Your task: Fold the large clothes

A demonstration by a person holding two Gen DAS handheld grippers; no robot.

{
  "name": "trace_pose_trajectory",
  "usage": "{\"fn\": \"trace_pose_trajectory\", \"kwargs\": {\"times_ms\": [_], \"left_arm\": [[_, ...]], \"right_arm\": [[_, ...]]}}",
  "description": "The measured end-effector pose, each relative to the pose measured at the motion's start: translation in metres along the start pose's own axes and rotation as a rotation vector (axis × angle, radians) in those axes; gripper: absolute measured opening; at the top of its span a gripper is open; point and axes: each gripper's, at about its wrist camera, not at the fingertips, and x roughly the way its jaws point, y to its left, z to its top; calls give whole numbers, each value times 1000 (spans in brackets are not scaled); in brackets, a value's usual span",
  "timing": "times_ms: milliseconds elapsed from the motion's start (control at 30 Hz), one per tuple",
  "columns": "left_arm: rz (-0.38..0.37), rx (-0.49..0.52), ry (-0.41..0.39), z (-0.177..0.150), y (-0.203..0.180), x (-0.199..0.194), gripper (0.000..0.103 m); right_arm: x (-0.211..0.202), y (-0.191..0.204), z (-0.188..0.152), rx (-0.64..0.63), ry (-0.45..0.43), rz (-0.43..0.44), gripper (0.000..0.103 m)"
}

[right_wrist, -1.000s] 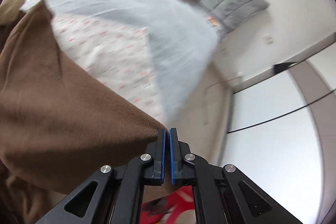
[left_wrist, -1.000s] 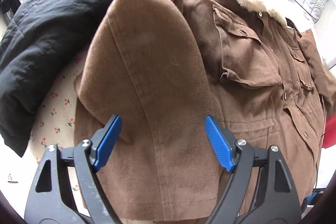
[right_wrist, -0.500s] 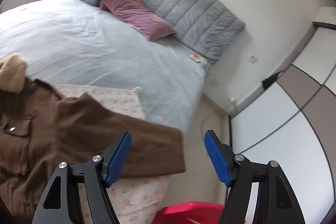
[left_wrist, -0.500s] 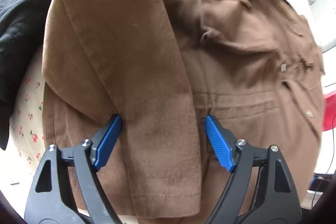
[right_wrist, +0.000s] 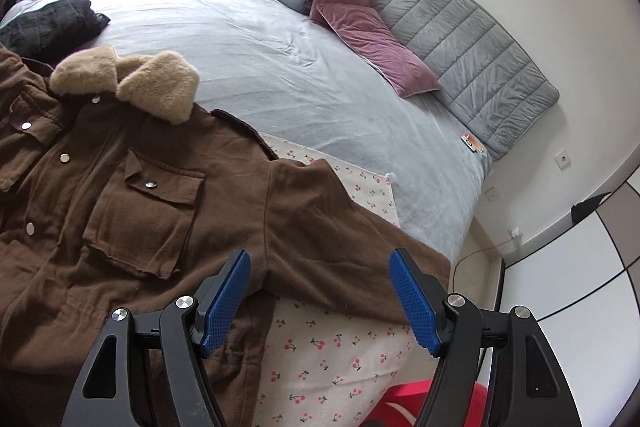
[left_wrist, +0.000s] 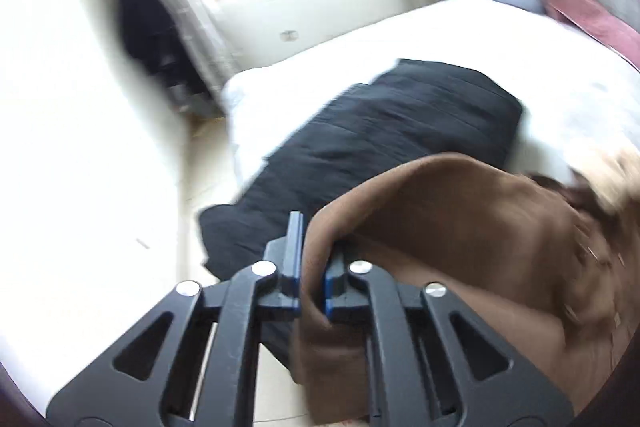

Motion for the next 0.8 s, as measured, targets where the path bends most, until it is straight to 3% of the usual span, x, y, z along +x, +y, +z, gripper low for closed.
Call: {"fn": "trace_pose_trajectory", "kwargs": {"times_ms": [67,100,167,200,267,567,700,800], "left_arm": [[201,10,-19,7,12,24,47],[296,26,-36,7,16,32,48],[370,26,-62,1,24,38,57],[335,9,-61,-5,28,38,67],[209,-14,-18,-21,29,38,73],[-204,179,74,-128,-59,-23,82],[-364,219,106,-175,-70,-68,86],[-481,203,150,-206,-67,-92,94]], "right_arm": [[-8,-1,-3,1,0,8,73],[-12,-1,-6,2,-1,16,73],[-22,-2,-13,6,1,39,73],[-25,-4,-17,9,3,54,73],[-33,-7,-26,21,9,91,73],[-80,-19,-76,113,41,278,73],[-120,-22,-102,113,32,353,76],[-143,-18,-127,132,32,442,85]]}}
